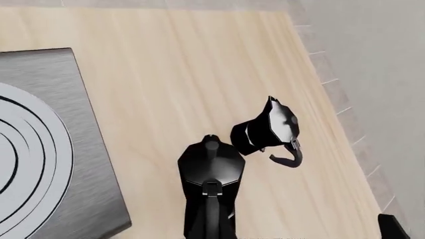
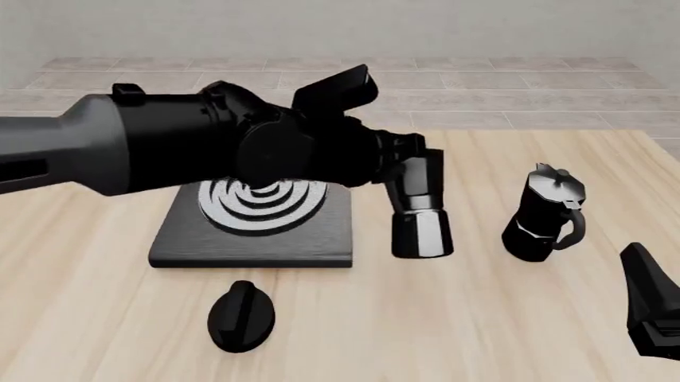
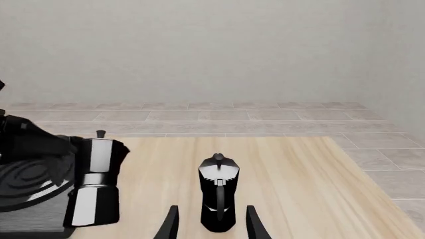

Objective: Put both moka pots on the stove.

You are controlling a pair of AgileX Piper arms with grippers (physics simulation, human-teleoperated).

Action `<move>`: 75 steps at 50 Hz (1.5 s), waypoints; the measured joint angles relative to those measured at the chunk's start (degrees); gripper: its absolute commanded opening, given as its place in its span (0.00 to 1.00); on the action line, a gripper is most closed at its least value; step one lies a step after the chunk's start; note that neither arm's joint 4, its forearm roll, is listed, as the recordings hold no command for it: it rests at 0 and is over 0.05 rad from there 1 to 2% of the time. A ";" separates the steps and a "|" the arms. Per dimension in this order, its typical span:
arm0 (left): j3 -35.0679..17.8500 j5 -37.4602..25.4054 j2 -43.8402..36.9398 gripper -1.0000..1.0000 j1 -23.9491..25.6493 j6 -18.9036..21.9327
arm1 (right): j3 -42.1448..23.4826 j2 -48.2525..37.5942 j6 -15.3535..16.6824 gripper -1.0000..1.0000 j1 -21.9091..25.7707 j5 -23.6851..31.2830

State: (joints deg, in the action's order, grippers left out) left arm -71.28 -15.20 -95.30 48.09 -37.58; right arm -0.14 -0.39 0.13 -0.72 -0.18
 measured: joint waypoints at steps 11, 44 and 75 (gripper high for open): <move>2.96 -0.77 5.35 0.00 -1.34 0.73 | 0.00 0.00 0.00 1.00 0.00 0.00; 11.91 0.78 20.48 0.00 -12.23 10.52 | 0.00 0.00 0.00 1.00 0.00 0.00; 19.56 10.81 24.15 0.00 -23.30 17.08 | 0.00 0.00 0.00 1.00 0.00 0.00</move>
State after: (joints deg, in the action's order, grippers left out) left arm -51.72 -4.38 -71.15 24.80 -20.49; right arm -0.14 -0.39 0.13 -0.72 -0.18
